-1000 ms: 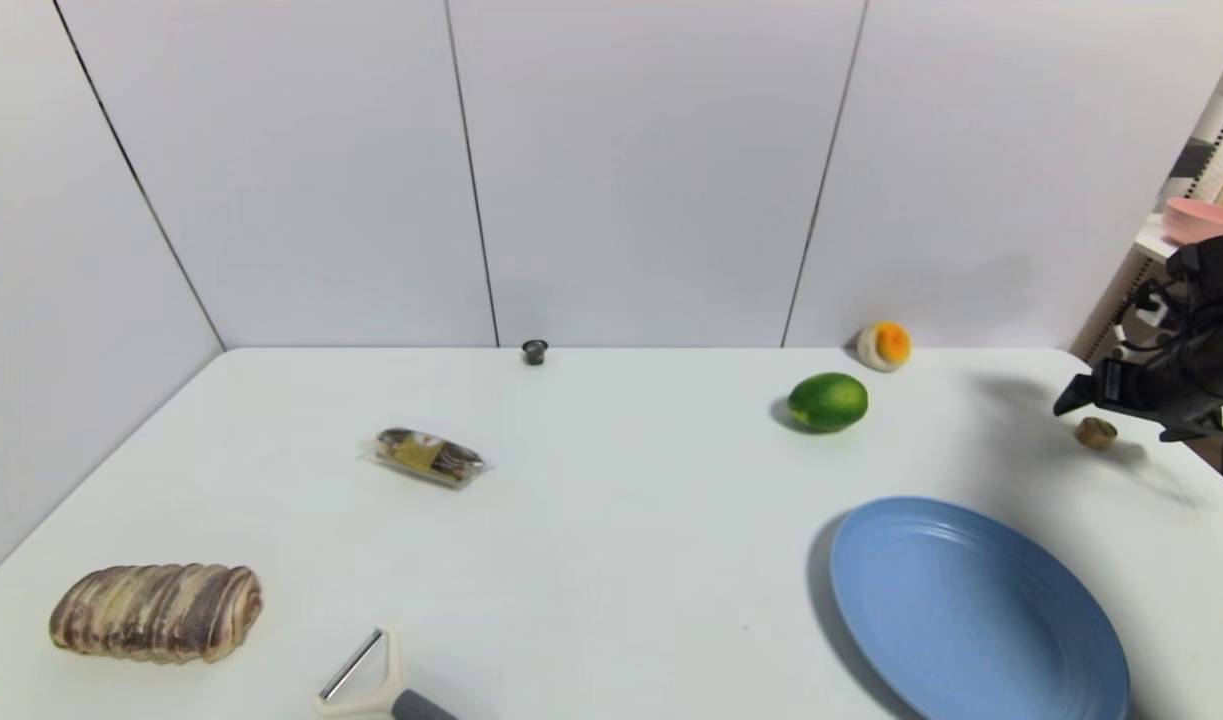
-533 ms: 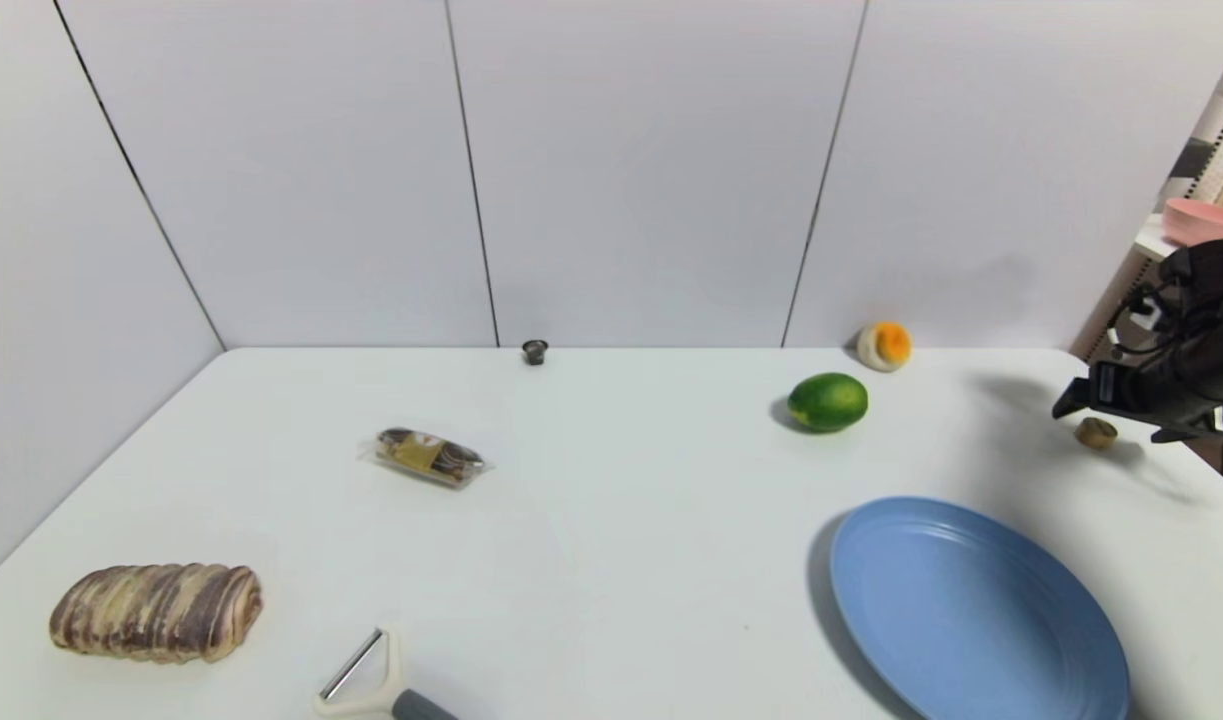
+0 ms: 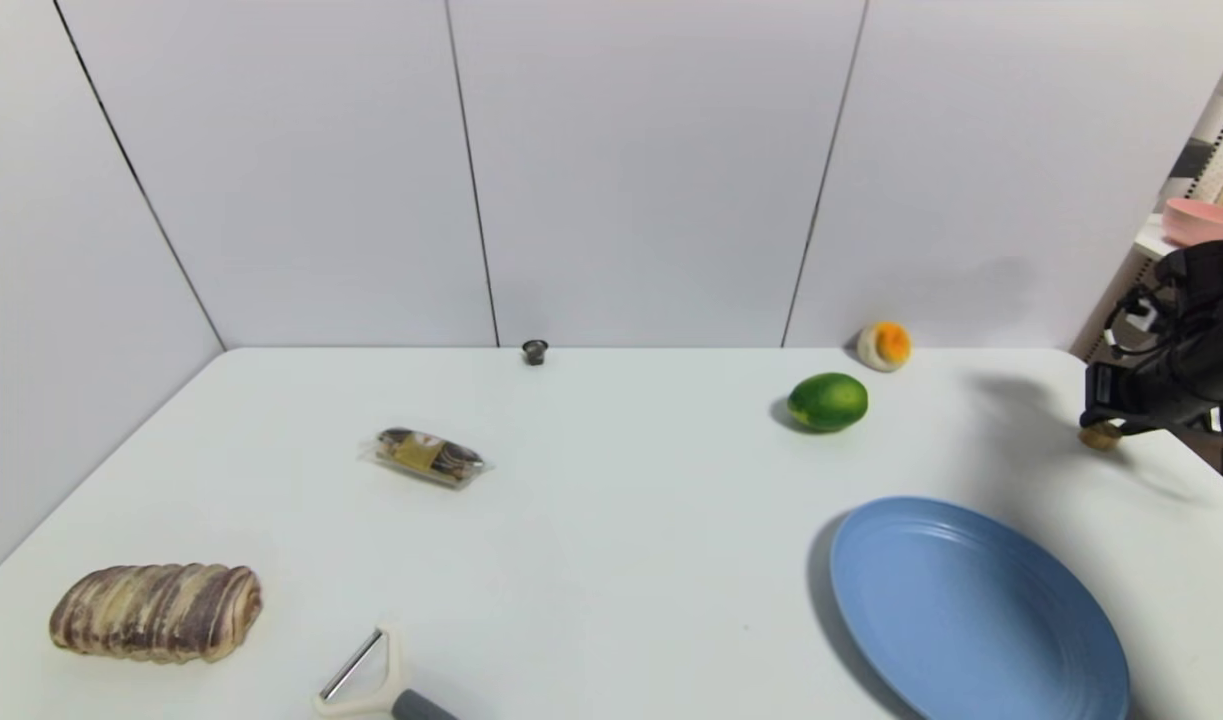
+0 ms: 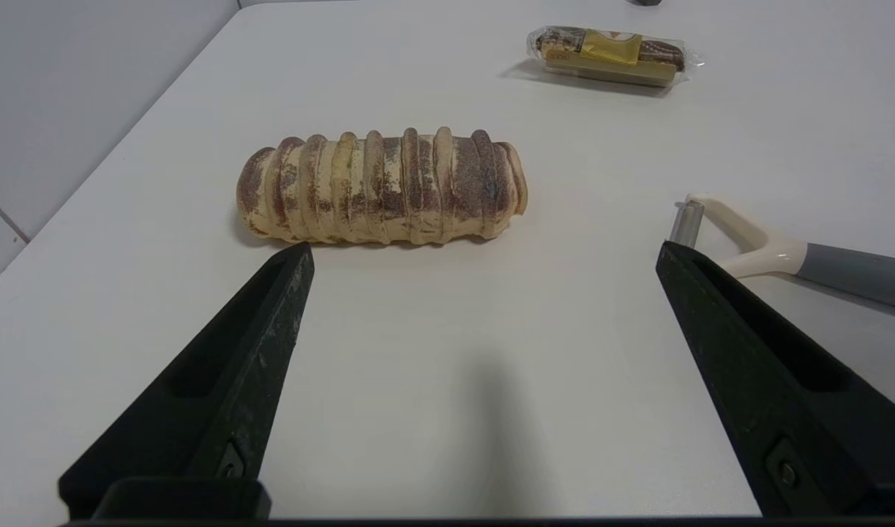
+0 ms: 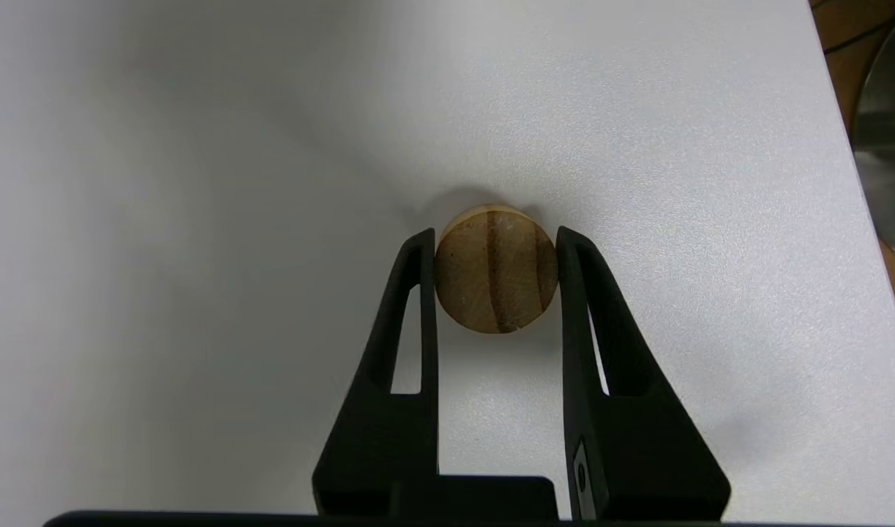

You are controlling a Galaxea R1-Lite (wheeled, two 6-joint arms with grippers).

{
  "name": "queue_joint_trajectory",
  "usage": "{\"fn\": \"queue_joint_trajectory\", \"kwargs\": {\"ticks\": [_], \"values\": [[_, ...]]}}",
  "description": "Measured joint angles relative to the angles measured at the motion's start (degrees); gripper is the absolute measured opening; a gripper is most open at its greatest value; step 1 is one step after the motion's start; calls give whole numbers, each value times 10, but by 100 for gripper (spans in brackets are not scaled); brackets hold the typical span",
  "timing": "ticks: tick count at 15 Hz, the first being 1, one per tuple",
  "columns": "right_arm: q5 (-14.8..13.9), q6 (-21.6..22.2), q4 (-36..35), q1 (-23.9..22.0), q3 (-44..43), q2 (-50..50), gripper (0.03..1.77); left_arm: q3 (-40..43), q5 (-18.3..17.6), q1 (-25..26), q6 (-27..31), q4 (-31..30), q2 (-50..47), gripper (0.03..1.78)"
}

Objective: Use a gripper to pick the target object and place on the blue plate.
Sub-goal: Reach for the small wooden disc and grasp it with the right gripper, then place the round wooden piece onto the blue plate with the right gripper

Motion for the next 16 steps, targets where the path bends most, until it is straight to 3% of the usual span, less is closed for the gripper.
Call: {"fn": "queue_joint_trajectory", "kwargs": {"ticks": [9, 13, 16], "values": [[12, -1, 20, 4, 4, -51, 45, 0, 0, 0, 0, 0, 0, 169], [30, 0, 97, 41, 18, -132, 45, 0, 0, 0, 0, 0, 0, 169], [35, -1, 111, 88, 88, -211, 45, 0, 0, 0, 0, 0, 0, 169]]}}
